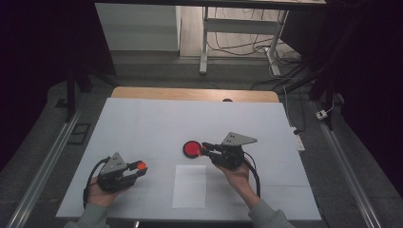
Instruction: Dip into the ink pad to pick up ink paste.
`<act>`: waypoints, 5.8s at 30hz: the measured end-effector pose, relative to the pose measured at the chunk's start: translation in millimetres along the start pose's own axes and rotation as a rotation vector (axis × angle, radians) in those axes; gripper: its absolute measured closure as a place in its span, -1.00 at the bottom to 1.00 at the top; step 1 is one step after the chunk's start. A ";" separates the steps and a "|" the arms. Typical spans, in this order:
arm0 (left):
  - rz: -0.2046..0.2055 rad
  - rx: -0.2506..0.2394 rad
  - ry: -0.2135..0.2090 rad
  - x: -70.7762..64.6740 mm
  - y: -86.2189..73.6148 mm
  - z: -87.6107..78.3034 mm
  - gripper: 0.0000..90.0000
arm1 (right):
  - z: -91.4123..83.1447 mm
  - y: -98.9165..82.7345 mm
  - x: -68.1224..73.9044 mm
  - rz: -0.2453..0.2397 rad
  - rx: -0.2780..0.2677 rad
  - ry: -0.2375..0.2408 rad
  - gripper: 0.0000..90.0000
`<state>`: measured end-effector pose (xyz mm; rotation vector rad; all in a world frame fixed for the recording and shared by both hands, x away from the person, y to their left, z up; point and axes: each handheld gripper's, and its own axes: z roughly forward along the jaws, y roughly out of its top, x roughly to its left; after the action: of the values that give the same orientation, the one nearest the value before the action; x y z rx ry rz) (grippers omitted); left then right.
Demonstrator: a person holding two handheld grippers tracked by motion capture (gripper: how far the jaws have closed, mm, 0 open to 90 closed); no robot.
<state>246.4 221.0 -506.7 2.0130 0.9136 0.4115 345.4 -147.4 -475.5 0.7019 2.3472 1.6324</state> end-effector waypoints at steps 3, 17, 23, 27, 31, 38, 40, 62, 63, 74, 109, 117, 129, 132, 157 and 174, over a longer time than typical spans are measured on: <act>-0.001 0.002 -0.001 0.1 -1.1 0.7 0.44 | 4.2 2.1 -1.3 -0.008 0.012 -0.006 0.64; 0.004 -0.010 -0.016 3.3 3.2 2.9 0.44 | 30.0 5.3 -1.4 -0.025 0.046 -0.021 0.64; 0.011 0.000 -0.014 1.4 4.0 4.6 0.44 | 42.2 5.6 -1.6 -0.040 0.069 -0.029 0.64; 0.012 0.002 -0.011 0.1 3.6 4.1 0.44 | 46.5 4.4 -5.8 -0.042 0.081 -0.042 0.64; 0.014 0.007 -0.011 0.4 3.2 4.8 0.44 | 48.9 3.6 -10.1 -0.047 0.096 -0.065 0.64; 0.014 0.007 -0.012 1.0 2.7 5.0 0.44 | 60.8 -3.1 -17.6 -0.059 0.143 -0.085 0.64; 0.016 0.009 -0.011 0.9 2.5 5.0 0.44 | 63.7 -3.8 -18.6 -0.063 0.150 -0.088 0.64; 0.008 0.013 -0.019 2.5 1.6 5.6 0.44 | 79.3 -9.0 -23.6 -0.102 0.201 -0.121 0.64; 0.008 0.013 -0.019 2.6 1.5 5.7 0.44 | 79.8 -9.4 -23.8 -0.103 0.203 -0.121 0.64; 0.006 0.014 -0.017 3.2 0.8 4.4 0.44 | 83.1 -14.1 -22.9 -0.127 0.217 -0.128 0.64; 0.004 0.005 -0.021 0.8 2.2 1.5 0.44 | 80.9 -23.4 -24.0 -0.108 0.170 -0.130 0.65; 0.002 -0.005 -0.021 1.8 3.0 -0.6 0.44 | 74.7 -15.4 -27.7 -0.041 0.117 -0.078 0.64; -0.003 -0.006 -0.024 2.5 3.0 0.2 0.44 | 64.1 5.2 -19.7 -0.078 0.066 -0.082 0.64; -0.005 -0.002 -0.024 3.5 2.1 0.8 0.44 | 67.9 2.8 -23.4 -0.069 0.075 -0.089 0.64; -0.009 0.003 -0.027 4.0 1.4 1.9 0.44 | 93.4 -13.9 -30.3 -0.111 0.192 -0.094 0.64; -0.028 -0.003 -0.020 5.2 0.1 -2.8 0.44 | 91.7 -19.7 -31.5 -0.088 0.162 -0.094 0.65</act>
<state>248.3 226.3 -505.3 1.9955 0.9275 0.3765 405.8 -92.2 -531.0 0.6796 2.4251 1.3547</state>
